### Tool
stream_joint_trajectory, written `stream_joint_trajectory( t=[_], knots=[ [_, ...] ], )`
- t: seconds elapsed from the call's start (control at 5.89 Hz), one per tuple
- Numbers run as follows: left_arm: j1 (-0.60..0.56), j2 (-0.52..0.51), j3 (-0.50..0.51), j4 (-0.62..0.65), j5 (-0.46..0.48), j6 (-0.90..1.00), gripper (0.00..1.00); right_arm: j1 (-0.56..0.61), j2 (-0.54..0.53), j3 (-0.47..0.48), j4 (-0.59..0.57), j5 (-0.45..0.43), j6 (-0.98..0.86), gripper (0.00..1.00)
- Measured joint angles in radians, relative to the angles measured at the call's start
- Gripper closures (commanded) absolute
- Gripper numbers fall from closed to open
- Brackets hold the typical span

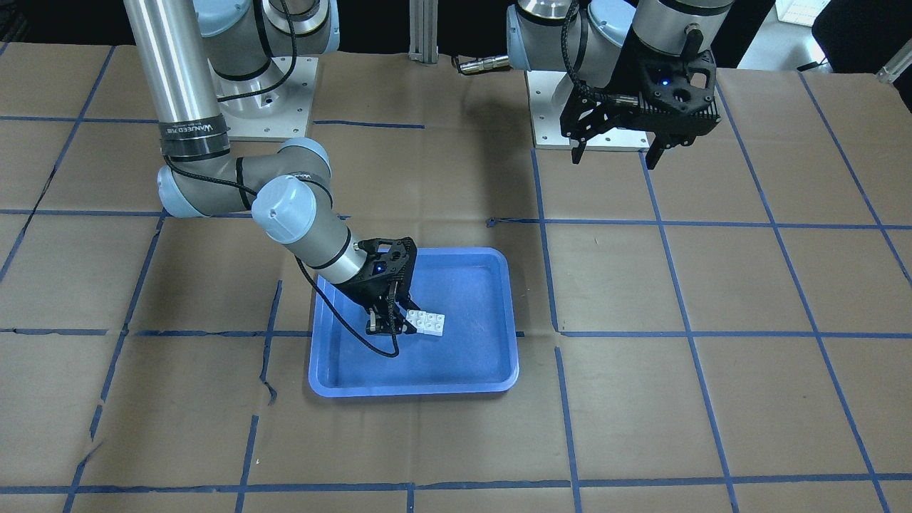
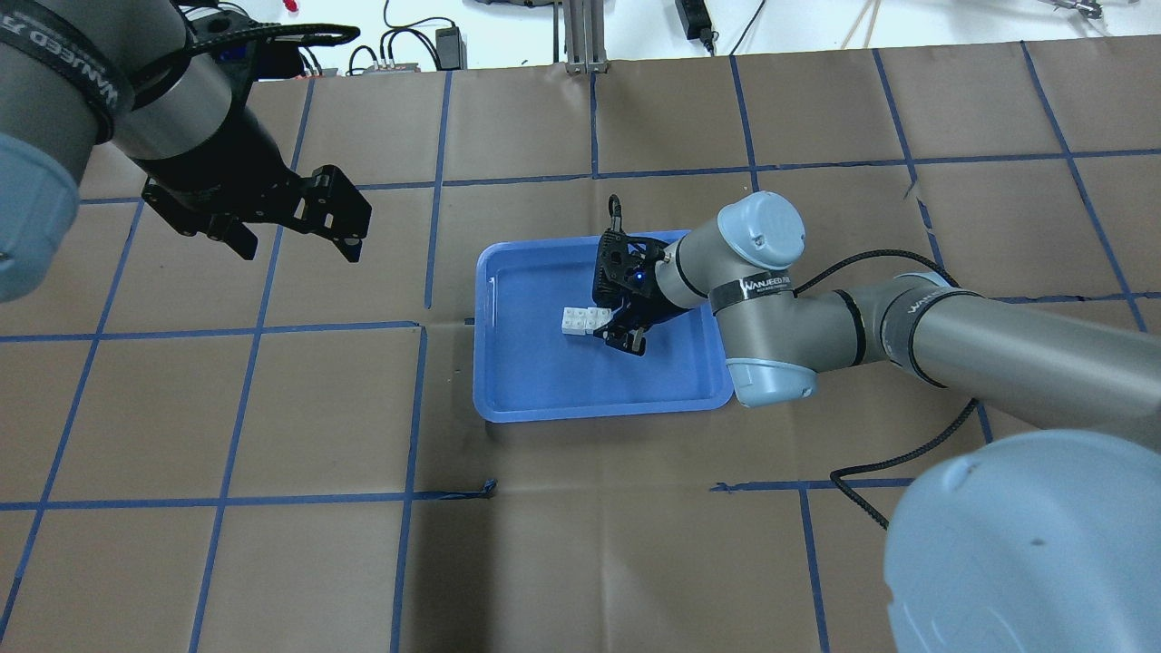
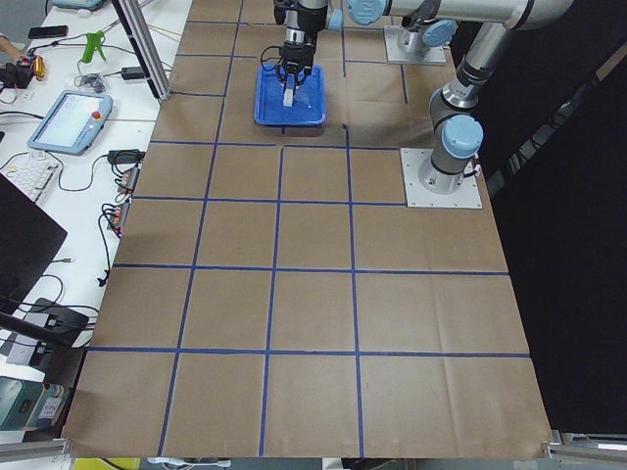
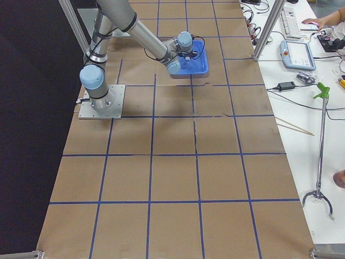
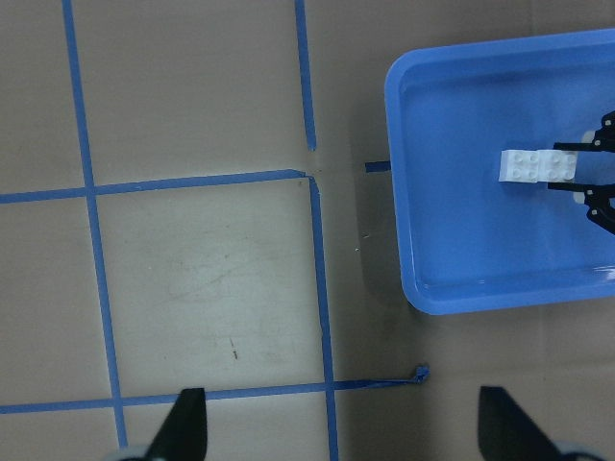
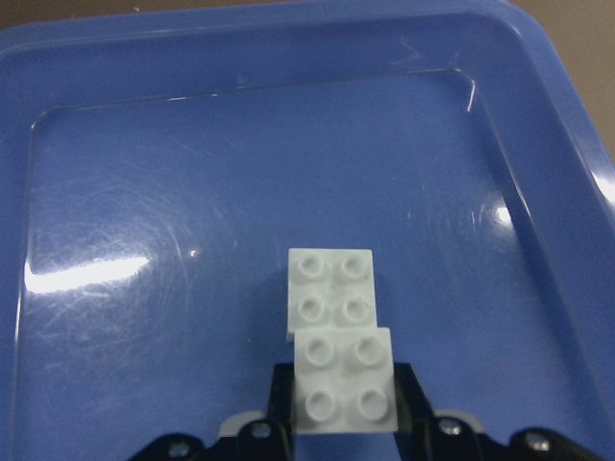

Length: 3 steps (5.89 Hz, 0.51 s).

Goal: Assemble white blocks and place on blue tray

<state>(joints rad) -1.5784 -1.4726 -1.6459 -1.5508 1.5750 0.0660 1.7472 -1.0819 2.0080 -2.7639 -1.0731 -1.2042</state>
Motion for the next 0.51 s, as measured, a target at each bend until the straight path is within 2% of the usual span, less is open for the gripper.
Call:
stream_joint_trajectory(
  t=[0.51],
  knots=[
    [-0.001,0.000,0.000,0.000,0.000,0.000,0.01,0.000,0.016,-0.001,-0.007,-0.001,0.001,0.63]
  ],
)
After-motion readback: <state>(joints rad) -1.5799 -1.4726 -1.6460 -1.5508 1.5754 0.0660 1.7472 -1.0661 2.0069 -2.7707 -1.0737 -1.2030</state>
